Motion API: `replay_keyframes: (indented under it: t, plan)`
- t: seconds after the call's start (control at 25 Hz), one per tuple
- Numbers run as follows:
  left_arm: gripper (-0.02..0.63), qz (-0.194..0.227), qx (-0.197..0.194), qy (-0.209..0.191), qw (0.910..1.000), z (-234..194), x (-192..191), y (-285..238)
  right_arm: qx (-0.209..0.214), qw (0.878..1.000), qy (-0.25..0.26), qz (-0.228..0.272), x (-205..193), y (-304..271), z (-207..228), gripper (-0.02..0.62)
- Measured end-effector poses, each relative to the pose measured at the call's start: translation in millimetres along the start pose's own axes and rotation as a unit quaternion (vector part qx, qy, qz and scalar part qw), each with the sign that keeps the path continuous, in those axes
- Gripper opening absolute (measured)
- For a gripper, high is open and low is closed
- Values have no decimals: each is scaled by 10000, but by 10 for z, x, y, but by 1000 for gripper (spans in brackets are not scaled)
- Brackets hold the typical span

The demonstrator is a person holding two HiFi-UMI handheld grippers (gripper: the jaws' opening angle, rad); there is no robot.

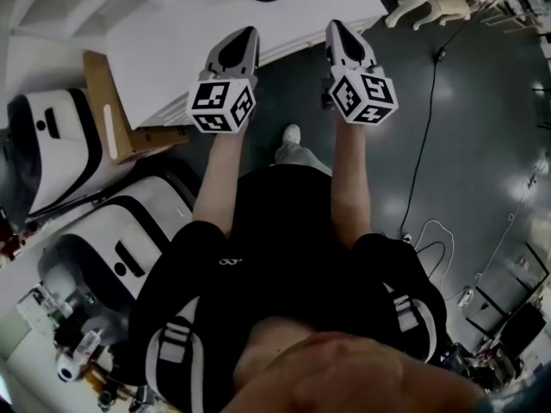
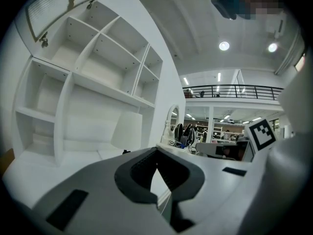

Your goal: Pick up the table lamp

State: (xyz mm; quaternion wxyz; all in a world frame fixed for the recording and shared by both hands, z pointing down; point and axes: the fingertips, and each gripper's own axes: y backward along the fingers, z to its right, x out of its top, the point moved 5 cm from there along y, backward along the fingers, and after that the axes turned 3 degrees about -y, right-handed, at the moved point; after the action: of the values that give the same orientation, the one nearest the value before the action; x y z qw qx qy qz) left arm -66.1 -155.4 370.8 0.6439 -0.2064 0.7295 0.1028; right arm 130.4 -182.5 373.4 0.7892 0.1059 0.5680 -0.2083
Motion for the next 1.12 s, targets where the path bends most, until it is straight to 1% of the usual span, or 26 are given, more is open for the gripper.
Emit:
replay_keyframes:
  t: [0.12, 0.24, 0.36, 0.48, 0.64, 0.72, 0.84, 0.92, 1.04, 1.12]
  plan:
    - [9, 125, -27, -41, 9999, 31, 66, -204, -11, 9999, -102, 28, 74, -110, 161, 17]
    - [9, 236, -55, 4, 9997, 53, 100, -452, -54, 9999, -144, 76, 162, -225, 358, 17]
    - [9, 241, -147, 7, 9996, 92, 52, -673, -74, 9998, -183, 96, 192, -349, 559, 17]
    - [9, 250, -105, 26, 9996, 74, -16, -791, -40, 9997, -234, 11, 160, -498, 670, 17]
    - [8, 250, 37, -134, 9996, -23, -40, -765, 185, 9996, -171, -141, 75, -693, 556, 18]
    - [9, 218, 154, -134, 9996, -134, -80, -679, 339, 9991, -106, -224, 21, -814, 428, 17]
    - [9, 188, 408, -110, 9989, -367, -170, -495, 510, 9983, -32, -287, -54, -974, 213, 17]
    - [9, 273, 617, -153, 9976, -535, -185, -405, 609, 9975, 160, -323, -97, -1086, 62, 17]
    - [8, 356, 757, -148, 9964, -710, -221, -382, 606, 9961, 537, -354, -171, -1209, -73, 17]
    - [9, 346, 731, -66, 9967, -764, -303, -434, 510, 9964, 584, -340, -218, -1237, -50, 17]
